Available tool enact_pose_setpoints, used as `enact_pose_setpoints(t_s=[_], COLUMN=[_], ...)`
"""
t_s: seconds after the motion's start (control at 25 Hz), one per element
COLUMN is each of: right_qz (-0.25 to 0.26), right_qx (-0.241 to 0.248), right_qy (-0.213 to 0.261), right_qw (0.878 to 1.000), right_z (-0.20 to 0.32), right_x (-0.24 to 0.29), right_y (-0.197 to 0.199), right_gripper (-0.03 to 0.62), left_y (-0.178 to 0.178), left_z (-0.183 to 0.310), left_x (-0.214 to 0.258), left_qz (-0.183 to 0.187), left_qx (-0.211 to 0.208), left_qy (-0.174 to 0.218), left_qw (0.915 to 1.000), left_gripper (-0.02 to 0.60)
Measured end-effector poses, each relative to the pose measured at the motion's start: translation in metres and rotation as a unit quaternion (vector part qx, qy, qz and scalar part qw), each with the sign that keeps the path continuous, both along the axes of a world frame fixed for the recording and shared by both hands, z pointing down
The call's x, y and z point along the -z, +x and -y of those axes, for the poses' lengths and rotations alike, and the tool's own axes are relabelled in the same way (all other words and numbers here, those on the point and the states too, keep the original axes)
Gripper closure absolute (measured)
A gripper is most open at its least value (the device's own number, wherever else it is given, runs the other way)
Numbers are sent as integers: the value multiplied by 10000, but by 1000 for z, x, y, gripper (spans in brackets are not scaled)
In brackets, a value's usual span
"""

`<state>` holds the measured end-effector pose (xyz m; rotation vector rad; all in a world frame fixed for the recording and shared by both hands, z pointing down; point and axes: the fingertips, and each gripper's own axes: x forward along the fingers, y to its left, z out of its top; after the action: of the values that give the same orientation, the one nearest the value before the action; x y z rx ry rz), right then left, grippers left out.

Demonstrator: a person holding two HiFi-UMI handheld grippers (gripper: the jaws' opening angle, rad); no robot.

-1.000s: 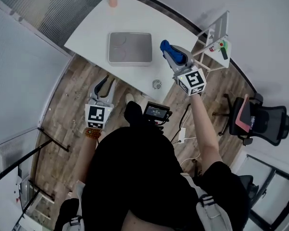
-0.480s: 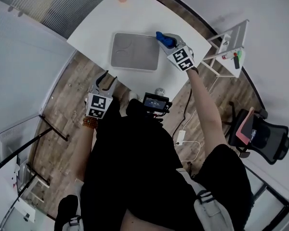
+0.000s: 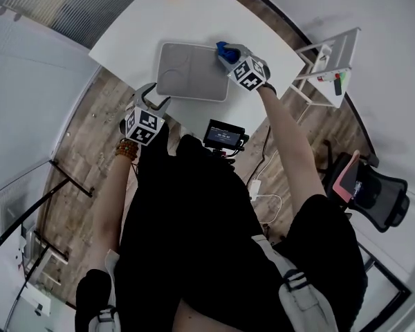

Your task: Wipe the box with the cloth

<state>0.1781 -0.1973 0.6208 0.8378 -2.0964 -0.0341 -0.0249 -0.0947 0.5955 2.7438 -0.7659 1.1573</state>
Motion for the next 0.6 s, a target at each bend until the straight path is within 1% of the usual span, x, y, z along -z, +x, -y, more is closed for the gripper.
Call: enact_pose_setpoints(t_s=[0.08, 0.12, 0.28, 0.36, 0.6], right_qz=[-73, -48, 199, 255, 365], right_qx=[213, 240, 152, 179, 308], right_qy=[-70, -98, -311, -393, -509], right_qw=[9997, 9997, 9992, 9987, 9976], right_z=[-6, -8, -11, -14, -25], right_x=[-7, -9, -11, -11, -11], right_y=[-8, -10, -14, -15, -17], right_gripper=[473, 473, 476, 477, 479], left_y=[4, 4, 4, 3, 6], left_z=[4, 5, 3, -1, 0], left_x=[-10, -15, -36, -43, -45], left_qz=[114, 173, 386, 401, 382], left_qx=[-112, -141, -183, -151, 75], left_qy=[-95, -162, -416, -506, -481], left_qw=[9998, 9996, 9982, 9978, 9981], left_gripper=[204, 194, 155, 152, 149])
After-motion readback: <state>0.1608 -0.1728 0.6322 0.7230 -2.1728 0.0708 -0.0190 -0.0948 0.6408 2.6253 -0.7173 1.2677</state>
